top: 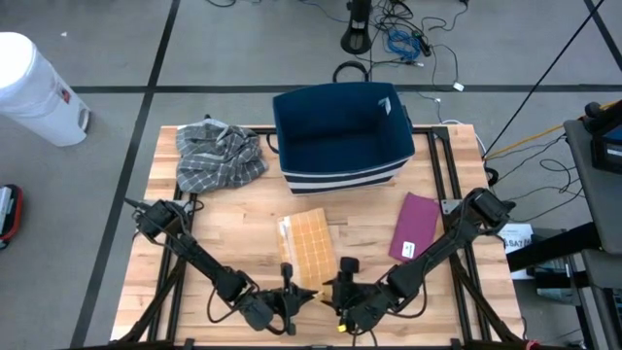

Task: Fold towel
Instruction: Fold the yellow towel

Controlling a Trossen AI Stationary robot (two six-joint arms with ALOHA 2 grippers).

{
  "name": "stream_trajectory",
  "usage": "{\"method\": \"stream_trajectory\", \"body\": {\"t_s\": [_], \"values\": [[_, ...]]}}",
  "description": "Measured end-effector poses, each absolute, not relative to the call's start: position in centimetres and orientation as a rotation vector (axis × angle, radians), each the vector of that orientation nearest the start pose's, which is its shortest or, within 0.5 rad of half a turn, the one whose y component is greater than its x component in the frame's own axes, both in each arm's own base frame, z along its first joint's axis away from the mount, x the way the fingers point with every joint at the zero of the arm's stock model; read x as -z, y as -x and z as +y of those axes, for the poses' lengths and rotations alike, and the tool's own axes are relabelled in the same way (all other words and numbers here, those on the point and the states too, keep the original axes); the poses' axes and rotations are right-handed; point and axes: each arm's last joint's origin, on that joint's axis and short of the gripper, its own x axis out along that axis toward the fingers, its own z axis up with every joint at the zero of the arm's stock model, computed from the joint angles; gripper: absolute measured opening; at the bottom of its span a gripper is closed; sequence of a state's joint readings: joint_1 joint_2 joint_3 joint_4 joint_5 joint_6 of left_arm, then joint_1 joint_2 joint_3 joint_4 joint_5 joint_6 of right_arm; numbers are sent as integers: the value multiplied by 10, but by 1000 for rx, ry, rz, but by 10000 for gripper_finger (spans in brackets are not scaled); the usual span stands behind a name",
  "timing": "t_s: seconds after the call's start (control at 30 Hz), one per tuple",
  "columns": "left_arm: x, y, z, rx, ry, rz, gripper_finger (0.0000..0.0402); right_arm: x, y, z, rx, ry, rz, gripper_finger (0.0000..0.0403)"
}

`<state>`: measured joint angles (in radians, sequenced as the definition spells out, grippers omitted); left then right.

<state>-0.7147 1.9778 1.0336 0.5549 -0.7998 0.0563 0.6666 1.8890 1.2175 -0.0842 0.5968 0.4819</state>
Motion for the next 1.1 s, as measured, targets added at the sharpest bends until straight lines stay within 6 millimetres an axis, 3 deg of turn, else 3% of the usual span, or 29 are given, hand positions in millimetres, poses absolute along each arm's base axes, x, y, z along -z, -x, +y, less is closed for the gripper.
{"method": "stream_trajectory", "body": {"t_s": [0.37,0.77,1.1], "values": [[-149,-318,-241,-87,-335,289,0,-170,-323,237,63,-46,668,184],[-149,-316,-243,-81,-339,288,0,-163,-303,251,30,-59,767,99],[-149,-316,-243,-86,-339,287,0,-159,-293,262,6,-66,795,95]]}}
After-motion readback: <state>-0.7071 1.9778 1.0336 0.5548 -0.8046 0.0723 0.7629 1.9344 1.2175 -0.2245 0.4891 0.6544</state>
